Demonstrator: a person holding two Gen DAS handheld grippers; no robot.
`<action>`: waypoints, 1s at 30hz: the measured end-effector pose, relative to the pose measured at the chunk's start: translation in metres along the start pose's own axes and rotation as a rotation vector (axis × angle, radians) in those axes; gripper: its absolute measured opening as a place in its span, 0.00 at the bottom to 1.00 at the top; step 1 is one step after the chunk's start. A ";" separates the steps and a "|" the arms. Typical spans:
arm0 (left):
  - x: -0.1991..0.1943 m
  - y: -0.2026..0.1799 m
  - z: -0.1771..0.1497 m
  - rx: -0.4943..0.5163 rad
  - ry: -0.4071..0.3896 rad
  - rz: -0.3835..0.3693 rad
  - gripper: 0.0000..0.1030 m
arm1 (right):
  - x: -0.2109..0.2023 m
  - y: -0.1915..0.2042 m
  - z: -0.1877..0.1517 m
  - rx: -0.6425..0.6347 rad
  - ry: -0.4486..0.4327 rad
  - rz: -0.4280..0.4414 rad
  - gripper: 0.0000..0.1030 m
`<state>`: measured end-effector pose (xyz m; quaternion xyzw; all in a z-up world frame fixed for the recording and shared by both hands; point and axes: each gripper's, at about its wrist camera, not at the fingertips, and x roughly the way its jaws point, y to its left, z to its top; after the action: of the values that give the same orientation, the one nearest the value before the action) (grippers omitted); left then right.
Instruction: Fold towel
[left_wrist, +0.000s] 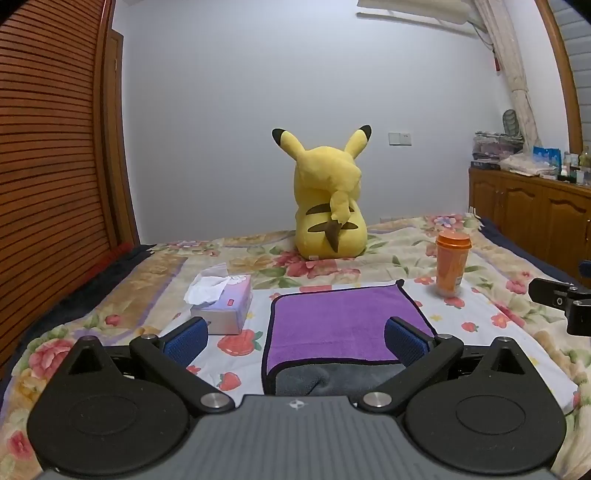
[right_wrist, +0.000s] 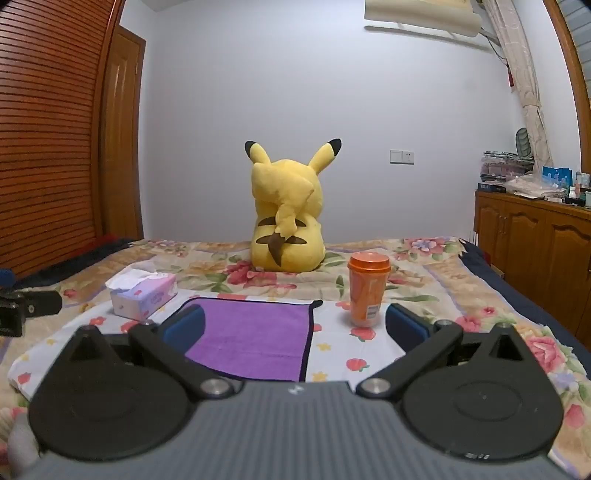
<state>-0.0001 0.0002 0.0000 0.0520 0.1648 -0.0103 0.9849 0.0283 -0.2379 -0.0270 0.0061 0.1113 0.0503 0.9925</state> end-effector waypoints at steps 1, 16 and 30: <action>0.000 0.000 0.000 0.000 0.000 0.000 1.00 | 0.000 0.000 0.000 -0.002 0.001 0.000 1.00; 0.000 0.000 0.000 0.002 -0.008 0.003 1.00 | 0.000 0.000 0.000 -0.004 -0.001 -0.001 1.00; 0.002 0.006 0.007 0.005 -0.011 0.004 1.00 | 0.000 -0.001 0.001 -0.004 -0.002 -0.003 1.00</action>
<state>0.0042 0.0051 0.0066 0.0549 0.1593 -0.0090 0.9857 0.0286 -0.2390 -0.0262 0.0039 0.1102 0.0492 0.9927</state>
